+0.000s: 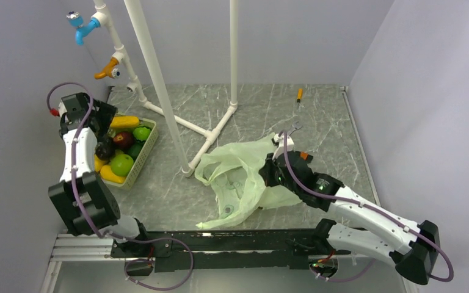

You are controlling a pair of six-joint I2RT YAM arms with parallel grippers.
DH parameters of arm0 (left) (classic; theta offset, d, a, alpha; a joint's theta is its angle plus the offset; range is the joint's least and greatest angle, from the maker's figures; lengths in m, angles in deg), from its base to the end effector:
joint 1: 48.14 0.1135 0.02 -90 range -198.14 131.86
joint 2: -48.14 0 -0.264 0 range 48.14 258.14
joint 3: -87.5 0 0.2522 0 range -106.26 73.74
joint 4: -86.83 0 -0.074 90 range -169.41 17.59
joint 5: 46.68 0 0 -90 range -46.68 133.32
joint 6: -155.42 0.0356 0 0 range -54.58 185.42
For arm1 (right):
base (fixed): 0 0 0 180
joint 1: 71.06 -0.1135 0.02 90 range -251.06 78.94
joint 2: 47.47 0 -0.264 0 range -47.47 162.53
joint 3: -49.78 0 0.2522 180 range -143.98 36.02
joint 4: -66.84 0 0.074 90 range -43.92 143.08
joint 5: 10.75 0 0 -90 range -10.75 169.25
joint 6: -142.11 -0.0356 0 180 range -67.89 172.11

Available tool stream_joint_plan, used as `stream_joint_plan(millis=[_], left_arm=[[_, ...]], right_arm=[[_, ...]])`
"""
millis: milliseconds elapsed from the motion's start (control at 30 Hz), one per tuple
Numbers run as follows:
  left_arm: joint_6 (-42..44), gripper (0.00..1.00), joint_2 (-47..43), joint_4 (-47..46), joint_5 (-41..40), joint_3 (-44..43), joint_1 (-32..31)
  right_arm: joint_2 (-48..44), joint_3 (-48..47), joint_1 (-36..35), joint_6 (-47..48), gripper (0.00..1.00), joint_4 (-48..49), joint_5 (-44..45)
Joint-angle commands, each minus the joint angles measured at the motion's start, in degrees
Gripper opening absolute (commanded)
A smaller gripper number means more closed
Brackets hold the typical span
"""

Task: Take the fake fruits out of the plastic bag
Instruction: Place the fake fruit in the bin, then reset both arms

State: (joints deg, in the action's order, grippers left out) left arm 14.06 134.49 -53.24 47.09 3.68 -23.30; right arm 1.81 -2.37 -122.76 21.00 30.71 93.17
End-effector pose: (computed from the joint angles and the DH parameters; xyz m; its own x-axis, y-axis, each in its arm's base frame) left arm 0.3059 0.1390 0.2919 -0.0895 -0.9003 -0.4260 -0.7128 0.3566 -0.6040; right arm 0.1247 0.1441 0.2667 -0.6202 0.0239 -0.7841 -0.3698 0.8726 0.3191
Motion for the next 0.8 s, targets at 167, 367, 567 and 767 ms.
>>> stream_joint_plan(millis=[167, 367, 567, 767], left_arm=[[10.53, 0.99, -23.97, 7.81, -10.71, 6.04, -9.9], [21.32, 0.99, -46.06, 6.29, 3.99, 15.39, -9.92], [21.58, 1.0, -54.23, 8.07, 13.23, 10.62, -9.94], [19.38, 0.99, -57.13, 9.7, 17.7, 2.06, -9.92]], right_arm=[[13.64, -14.5, 12.52, 7.19, 0.0, -0.37, 3.14], [18.71, -21.21, 16.89, 9.17, 0.12, -5.41, 8.9], [11.31, -21.6, 17.18, 11.27, 0.65, -8.69, 8.24], [0.26, -22.8, 17.22, 13.29, 0.86, -12.6, 4.69]])
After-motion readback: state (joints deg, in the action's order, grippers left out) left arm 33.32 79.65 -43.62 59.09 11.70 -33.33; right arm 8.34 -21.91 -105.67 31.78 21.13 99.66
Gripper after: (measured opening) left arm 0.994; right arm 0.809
